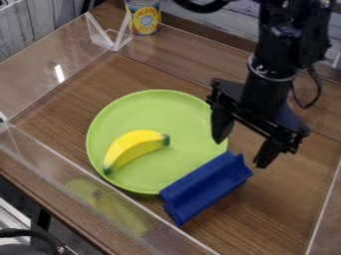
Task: Put the blue object in the green plate
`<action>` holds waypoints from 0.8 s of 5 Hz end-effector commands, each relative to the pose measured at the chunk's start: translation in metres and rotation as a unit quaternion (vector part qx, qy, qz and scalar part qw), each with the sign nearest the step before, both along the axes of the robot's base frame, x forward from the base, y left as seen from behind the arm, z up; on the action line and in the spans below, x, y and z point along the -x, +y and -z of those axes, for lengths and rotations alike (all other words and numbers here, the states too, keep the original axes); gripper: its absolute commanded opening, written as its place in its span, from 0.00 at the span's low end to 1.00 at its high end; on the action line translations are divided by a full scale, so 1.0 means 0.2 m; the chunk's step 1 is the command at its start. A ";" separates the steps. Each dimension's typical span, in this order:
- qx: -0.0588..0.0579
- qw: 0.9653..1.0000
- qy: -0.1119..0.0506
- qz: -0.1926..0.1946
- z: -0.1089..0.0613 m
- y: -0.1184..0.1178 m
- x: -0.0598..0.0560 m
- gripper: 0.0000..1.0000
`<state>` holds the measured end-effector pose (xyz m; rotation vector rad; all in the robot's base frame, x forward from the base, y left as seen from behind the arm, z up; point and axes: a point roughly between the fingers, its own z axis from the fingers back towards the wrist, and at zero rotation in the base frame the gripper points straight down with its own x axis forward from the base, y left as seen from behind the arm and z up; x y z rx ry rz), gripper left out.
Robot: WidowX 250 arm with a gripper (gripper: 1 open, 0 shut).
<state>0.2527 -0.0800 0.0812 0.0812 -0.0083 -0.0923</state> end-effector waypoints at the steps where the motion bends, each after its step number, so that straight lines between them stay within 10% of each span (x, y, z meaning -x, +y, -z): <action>1: 0.003 1.000 -0.010 -0.005 0.00 0.03 -0.02 1.00; 4: 0.002 1.000 -0.008 -0.008 0.17 0.09 0.03 1.00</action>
